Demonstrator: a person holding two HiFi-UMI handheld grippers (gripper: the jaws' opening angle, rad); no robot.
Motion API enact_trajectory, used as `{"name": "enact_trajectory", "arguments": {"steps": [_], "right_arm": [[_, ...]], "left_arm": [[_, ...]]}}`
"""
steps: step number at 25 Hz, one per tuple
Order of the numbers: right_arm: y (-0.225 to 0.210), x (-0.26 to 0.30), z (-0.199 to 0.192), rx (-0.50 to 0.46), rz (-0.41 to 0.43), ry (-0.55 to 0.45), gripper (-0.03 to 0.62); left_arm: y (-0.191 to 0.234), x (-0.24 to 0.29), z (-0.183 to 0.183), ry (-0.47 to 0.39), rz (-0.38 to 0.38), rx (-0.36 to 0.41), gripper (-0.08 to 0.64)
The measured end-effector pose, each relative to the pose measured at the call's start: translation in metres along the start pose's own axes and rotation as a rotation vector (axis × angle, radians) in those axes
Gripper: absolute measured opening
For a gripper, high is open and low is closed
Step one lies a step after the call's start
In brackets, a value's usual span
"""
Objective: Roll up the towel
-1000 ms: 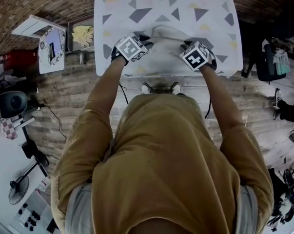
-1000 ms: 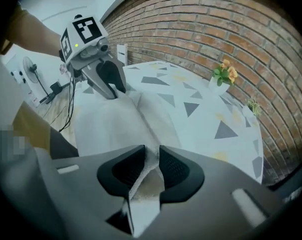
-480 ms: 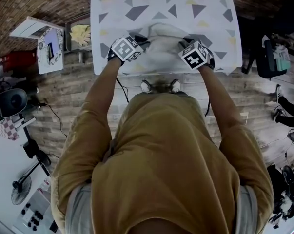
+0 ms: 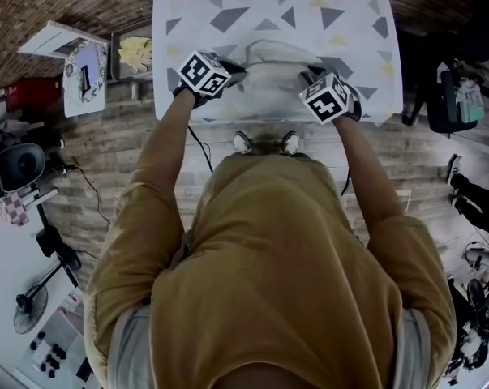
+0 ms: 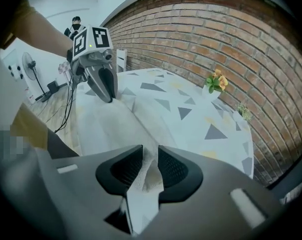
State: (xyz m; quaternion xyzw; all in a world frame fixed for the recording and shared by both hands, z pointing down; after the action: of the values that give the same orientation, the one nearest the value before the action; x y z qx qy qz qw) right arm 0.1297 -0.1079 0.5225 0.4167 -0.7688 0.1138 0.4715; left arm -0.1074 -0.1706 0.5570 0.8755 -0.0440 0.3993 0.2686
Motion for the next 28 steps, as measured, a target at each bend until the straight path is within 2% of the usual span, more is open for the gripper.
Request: {"name": "enact_trajectory", "arguments": {"steps": [4,7,9,16,21,25,28], "right_arm": [[0.0,-0.011,0.0,-0.005,-0.028,-0.018,0.098],[0.004,-0.011,0.003,-0.052,-0.016,-0.04,0.098],[0.007,-0.003,0.0,-0.088,0.0,-0.022,0.098],[0.01,0.014,-0.013,-0.115,0.015,0.034,0.097],[0.01,0.016,-0.016,-0.079,0.005,0.011,0.097],[0.006,0.005,-0.018,-0.034,-0.019,-0.031,0.097],[0.004,-0.002,-0.021,-0.025,-0.034,-0.043,0.098]], "left_arm": [[0.0,0.009,-0.001,0.011,0.033,0.003,0.087],[0.001,0.01,-0.003,0.012,0.054,-0.006,0.087],[0.001,0.01,-0.006,0.005,0.076,-0.018,0.089],[-0.007,0.012,-0.006,-0.017,0.179,-0.022,0.089],[-0.01,0.009,-0.012,-0.056,0.195,-0.068,0.089],[-0.009,0.0,-0.015,-0.138,0.194,-0.12,0.089],[-0.009,-0.008,-0.019,-0.178,0.214,-0.131,0.091]]}}
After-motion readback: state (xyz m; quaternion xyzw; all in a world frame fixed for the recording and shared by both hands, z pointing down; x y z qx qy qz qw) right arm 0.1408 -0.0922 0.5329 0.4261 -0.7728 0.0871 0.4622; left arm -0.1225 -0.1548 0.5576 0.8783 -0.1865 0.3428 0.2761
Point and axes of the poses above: the fingertips, and each gripper's own axes: x forward along the fingers, y to its left, z out of its top, the point moved 9 cm from there along -x, backward along the fingers, and after that the axes turned 6 degrees about -z, right-handed, at the moved point
